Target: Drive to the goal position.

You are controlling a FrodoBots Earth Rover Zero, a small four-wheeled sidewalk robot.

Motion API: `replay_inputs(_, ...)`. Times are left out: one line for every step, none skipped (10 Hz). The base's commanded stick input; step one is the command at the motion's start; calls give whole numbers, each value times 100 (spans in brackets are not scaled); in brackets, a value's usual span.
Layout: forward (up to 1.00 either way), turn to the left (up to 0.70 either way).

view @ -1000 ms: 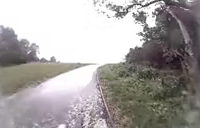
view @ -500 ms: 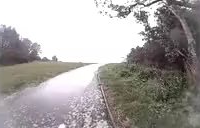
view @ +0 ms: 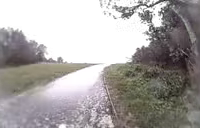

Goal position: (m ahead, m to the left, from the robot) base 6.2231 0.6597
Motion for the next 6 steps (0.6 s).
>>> replay_inputs(0,45)
replay_inputs(0,45)
replay_inputs(0,45)
replay_inputs(0,45)
replay_inputs(0,45)
replay_inputs(0,34)
